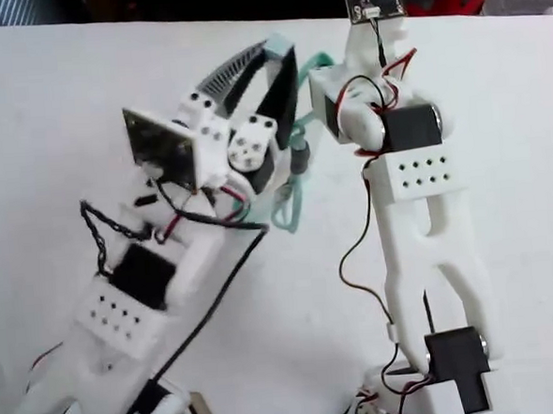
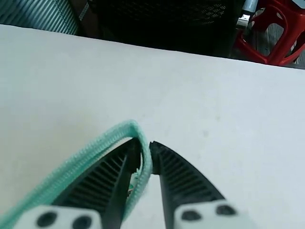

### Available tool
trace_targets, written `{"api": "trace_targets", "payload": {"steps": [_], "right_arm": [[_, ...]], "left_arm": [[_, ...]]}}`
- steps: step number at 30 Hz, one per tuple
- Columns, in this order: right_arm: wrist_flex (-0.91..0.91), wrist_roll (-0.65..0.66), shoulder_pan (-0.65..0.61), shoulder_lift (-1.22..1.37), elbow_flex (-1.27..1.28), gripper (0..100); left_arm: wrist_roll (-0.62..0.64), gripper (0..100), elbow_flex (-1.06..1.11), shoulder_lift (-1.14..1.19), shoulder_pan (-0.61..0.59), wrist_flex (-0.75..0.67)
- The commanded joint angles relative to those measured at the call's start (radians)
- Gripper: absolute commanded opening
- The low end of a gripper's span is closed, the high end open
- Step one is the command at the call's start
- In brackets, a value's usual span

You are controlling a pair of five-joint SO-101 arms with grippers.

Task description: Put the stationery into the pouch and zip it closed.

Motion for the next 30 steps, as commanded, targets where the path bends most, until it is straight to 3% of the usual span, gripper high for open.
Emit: {"api": "trace_targets", "payload": {"steps": [1, 5, 10, 20, 30], "right_arm": [[0.002, -0.002, -0.004, 0.015, 0.049, 1.8], [0.002, -0.006, -0.004, 0.013, 0.052, 1.8], [0.002, -0.002, -0.002, 0.013, 0.048, 1.8], [-0.012, -0.006, -0.002, 0.015, 0.049, 1.8], [-0.012, -0.008, -0.004, 0.015, 0.049, 1.8]], "left_arm": [[0.021, 2, -0.031, 0.111, -0.002, -0.092], [0.049, 2, -0.104, 0.286, -0.047, -0.161], [0.075, 2, -0.137, 0.369, -0.053, -0.147], [0.077, 2, 0.021, 0.282, -0.074, -0.137], [0.072, 3, 0.126, 0.119, -0.022, -0.094]]}}
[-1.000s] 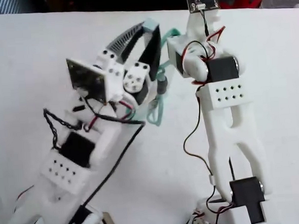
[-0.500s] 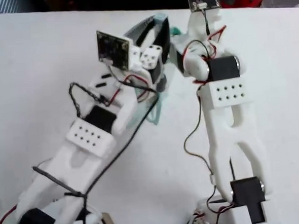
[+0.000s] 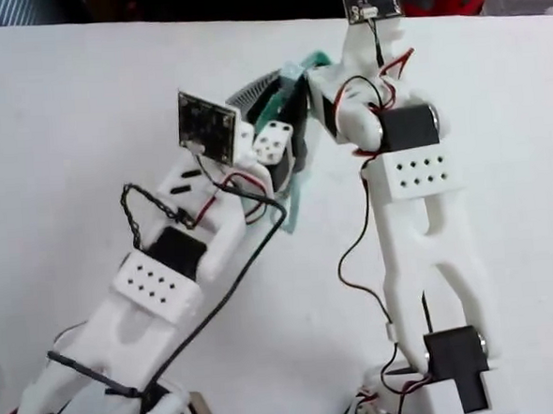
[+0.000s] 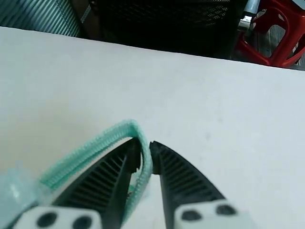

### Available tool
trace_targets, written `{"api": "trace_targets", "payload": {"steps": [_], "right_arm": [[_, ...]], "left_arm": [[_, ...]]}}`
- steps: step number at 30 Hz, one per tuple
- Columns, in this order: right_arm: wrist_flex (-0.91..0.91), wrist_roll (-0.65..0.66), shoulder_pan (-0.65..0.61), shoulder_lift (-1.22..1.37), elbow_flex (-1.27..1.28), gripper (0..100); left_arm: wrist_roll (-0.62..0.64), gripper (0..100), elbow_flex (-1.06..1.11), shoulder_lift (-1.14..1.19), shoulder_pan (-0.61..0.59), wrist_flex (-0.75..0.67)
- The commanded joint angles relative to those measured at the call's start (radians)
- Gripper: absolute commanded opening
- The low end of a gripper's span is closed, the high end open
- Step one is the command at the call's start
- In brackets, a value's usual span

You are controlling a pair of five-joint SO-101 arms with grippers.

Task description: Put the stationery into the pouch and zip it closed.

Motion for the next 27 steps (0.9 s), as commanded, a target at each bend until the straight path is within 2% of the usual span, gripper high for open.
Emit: {"api": "trace_targets", "payload": {"steps": [1, 3, 7, 11, 17, 19, 23, 27], "right_arm": [[0.002, -0.008, 0.001, 0.015, 0.044, 1.8], [0.004, -0.008, 0.001, 0.013, 0.046, 1.8], [0.004, -0.008, 0.001, 0.013, 0.046, 1.8], [0.004, -0.008, 0.001, 0.013, 0.046, 1.8], [0.005, -0.008, -0.002, 0.013, 0.046, 1.8], [0.005, -0.008, -0.001, 0.013, 0.046, 1.8], [0.005, -0.008, -0.001, 0.018, 0.048, 1.8], [0.005, -0.008, -0.001, 0.015, 0.048, 1.8]], "left_arm": [[0.005, 3, -0.009, -0.024, 0.004, -0.005], [0.005, 3, -0.028, 0.008, -0.015, 0.002], [0.037, 15, -0.035, 0.03, -0.024, 0.028], [0.201, 17, -0.092, -0.051, -0.022, 0.21], [0.207, 21, -0.252, -0.117, -0.097, 0.473], [0.149, 21, -0.281, -0.124, -0.14, 0.52], [-0.052, 21, -0.31, -0.127, -0.229, 0.646], [-0.216, 21, -0.308, -0.186, -0.228, 0.839]]}}
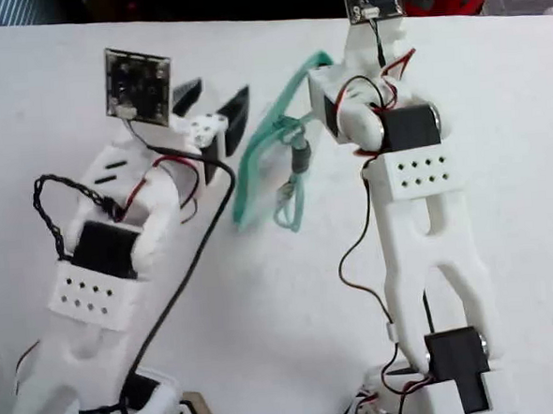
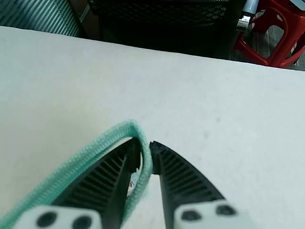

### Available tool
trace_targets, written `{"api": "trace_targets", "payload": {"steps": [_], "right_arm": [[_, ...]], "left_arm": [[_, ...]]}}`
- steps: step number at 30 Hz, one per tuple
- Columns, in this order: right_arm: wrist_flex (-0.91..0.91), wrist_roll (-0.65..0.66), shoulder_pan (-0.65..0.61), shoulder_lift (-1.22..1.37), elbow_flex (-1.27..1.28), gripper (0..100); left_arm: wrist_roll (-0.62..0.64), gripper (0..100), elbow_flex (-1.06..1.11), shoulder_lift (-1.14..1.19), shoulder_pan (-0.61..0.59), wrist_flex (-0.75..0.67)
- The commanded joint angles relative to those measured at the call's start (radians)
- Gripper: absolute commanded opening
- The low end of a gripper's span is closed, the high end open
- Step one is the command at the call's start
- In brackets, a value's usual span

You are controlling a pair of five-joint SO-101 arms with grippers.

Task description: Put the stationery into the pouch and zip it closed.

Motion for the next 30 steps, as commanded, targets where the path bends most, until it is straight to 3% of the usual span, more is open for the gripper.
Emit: {"api": "trace_targets", "payload": {"steps": [1, 4, 7, 16, 21, 30], "right_arm": [[0.005, -0.008, -0.005, 0.015, 0.044, 1.8], [0.007, -0.008, -0.005, 0.018, 0.044, 1.8], [0.007, -0.008, -0.005, 0.019, 0.044, 1.8], [0.007, -0.008, -0.005, 0.021, 0.046, 1.8], [0.007, -0.008, -0.004, 0.021, 0.046, 1.8], [0.007, -0.008, -0.013, 0.021, 0.046, 1.8]], "left_arm": [[-0.17, 21, -0.051, -0.108, 0.012, 0.158], [-0.305, 21, -0.029, -0.239, 0.047, 0.267], [-0.316, 21, 0.078, -0.358, 0.084, 0.253], [-0.081, 21, 0.555, -0.456, 0.082, -0.224], [-0.037, 21, 0.749, -0.46, 0.053, -0.508], [-0.037, 21, 0.842, -0.452, 0.053, -0.674]]}}
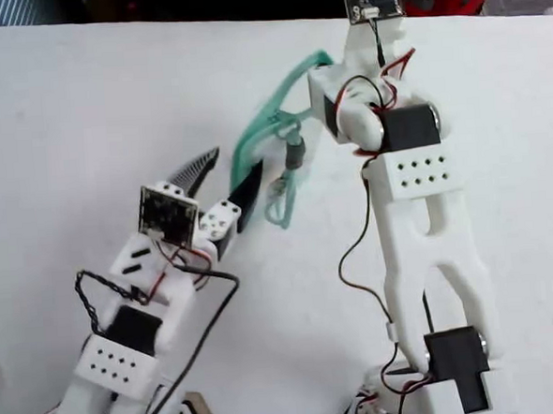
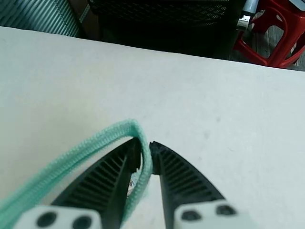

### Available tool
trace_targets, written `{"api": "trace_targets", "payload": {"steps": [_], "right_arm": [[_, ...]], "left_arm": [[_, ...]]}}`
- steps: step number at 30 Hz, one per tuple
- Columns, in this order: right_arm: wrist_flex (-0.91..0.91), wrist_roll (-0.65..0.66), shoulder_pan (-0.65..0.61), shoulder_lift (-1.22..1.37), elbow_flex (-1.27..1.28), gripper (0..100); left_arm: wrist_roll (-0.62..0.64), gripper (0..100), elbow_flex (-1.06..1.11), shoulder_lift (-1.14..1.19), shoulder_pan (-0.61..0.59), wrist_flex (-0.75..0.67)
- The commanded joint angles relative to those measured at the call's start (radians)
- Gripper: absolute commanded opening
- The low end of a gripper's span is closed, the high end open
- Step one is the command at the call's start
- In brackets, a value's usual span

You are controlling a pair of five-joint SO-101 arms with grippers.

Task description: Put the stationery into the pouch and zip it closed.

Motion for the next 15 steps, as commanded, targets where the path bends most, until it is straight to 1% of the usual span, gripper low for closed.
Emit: {"api": "trace_targets", "payload": {"steps": [1, 4, 6, 8, 15], "right_arm": [[0.005, -0.008, -0.013, 0.021, 0.046, 1.8], [0.005, -0.008, -0.013, 0.021, 0.046, 1.8], [0.005, -0.008, -0.013, 0.021, 0.046, 1.8], [0.005, -0.008, -0.012, 0.021, 0.046, 1.8], [0.007, -0.006, -0.012, 0.021, 0.046, 1.8]], "left_arm": [[0.009, 21, -0.005, -0.005, -0.007, -0.049], [0.006, 21, 0.006, -0.001, 0.042, -0.041], [0.003, 21, 0.028, 0.028, 0.073, -0.061], [0.002, 21, 0.037, 0.084, 0.079, -0.083], [0.008, 21, 0.044, 0.291, -0.016, -0.27]]}}
